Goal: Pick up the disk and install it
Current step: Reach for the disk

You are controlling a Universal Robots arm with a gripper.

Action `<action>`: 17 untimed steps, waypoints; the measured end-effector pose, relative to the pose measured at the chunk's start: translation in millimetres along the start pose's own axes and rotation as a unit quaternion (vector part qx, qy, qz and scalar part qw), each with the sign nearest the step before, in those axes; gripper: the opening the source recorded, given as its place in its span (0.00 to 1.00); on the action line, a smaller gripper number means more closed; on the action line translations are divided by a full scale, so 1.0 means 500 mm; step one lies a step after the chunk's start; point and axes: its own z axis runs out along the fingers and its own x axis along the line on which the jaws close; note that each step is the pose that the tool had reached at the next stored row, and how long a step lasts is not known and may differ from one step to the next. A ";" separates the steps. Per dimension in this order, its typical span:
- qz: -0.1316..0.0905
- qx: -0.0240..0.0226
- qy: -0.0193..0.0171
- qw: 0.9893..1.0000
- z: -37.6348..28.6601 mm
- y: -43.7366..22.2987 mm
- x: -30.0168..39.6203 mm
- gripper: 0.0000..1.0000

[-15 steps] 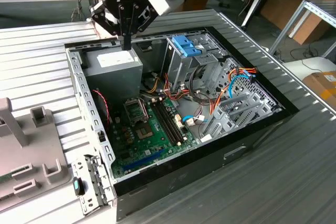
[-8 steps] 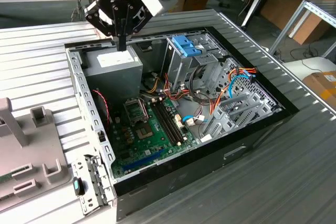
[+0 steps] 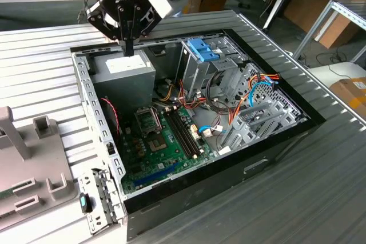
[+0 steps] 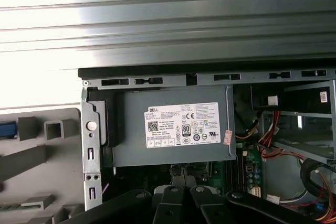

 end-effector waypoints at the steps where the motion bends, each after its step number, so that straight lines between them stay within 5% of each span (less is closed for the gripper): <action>1: 0.000 0.000 0.000 1.000 0.000 0.000 0.001 0.11; 17: 0.000 0.000 0.000 1.000 0.000 -0.001 0.017 0.11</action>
